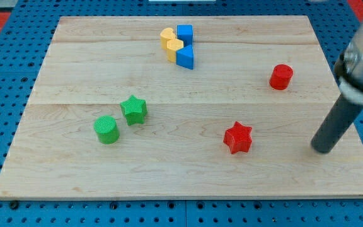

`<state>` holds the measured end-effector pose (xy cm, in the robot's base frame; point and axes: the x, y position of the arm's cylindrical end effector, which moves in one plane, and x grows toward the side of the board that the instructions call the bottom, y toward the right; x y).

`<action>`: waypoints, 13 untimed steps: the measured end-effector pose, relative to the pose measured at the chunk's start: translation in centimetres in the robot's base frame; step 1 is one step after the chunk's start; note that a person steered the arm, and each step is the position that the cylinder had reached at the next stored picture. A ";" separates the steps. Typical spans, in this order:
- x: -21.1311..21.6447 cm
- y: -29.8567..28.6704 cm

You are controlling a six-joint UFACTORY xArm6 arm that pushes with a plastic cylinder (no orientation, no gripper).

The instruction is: Move the red star near the red circle

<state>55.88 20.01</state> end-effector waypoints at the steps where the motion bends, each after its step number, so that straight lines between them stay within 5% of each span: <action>1: -0.8 -8.2; 2: -6.7 -9.6; 3: -1.4 -7.9; 4: -1.5 -10.7; 6: -6.9 -12.2; 8: -5.1 -17.9; 9: -8.9 -18.2; 10: -11.7 -12.8; 12: -6.7 -8.3; 13: -9.3 -4.5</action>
<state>46.59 15.52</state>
